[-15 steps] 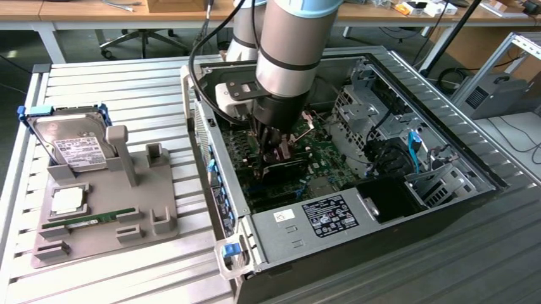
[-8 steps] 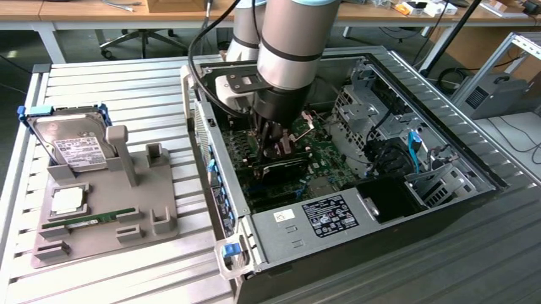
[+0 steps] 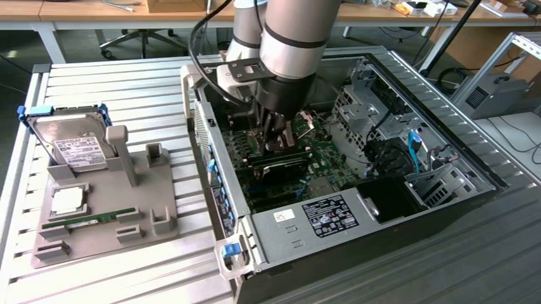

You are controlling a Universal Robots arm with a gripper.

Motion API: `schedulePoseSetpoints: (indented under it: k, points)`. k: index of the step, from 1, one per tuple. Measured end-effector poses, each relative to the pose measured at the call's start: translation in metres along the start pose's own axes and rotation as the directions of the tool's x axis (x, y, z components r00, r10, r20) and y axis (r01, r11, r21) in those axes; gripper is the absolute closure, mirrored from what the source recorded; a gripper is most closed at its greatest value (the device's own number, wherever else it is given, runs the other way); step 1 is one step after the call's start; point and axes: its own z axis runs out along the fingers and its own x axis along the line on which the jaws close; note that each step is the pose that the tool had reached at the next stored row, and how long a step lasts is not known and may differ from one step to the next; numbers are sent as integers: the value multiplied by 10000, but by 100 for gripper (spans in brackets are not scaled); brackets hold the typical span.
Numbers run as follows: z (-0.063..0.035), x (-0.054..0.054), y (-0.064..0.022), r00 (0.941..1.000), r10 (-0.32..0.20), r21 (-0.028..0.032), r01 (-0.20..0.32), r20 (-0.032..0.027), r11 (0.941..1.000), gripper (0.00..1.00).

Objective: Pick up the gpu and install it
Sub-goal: 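Press down on the gpu until it lock into place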

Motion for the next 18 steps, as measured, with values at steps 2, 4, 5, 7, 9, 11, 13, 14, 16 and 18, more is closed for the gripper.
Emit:
schedulePoseSetpoints:
  k: [2, 4, 5, 7, 9, 11, 13, 14, 16, 18]
  points:
    - [-49, -2, -5, 10000, 0, 1, 0, 2, 10000, 89]
    - [-93, -2, -10, 10000, 0, 1, 0, 1, 10000, 89]
    - [-126, -3, -14, 10000, 0, 0, 0, 1, 10000, 89]
    - [-144, -4, -16, 10000, 1, 2, -1, 3, 10000, 89]
    - [-145, -4, -17, 10000, 0, 1, 0, 3, 10000, 89]
    - [-147, -3, -34, 10000, -2, -1, 2, -1, 10000, 89]
    - [-146, -3, -68, 10000, 0, 0, 0, 1, 10000, 89]
    - [-146, -2, -89, 10000, 1, -2, -1, 0, 10000, 89]
    - [-146, -1, -142, 10000, 1, -4, -1, 0, 10000, 89]
    - [-146, 1, -190, 10000, -1, -6, 1, 1, 10000, 89]
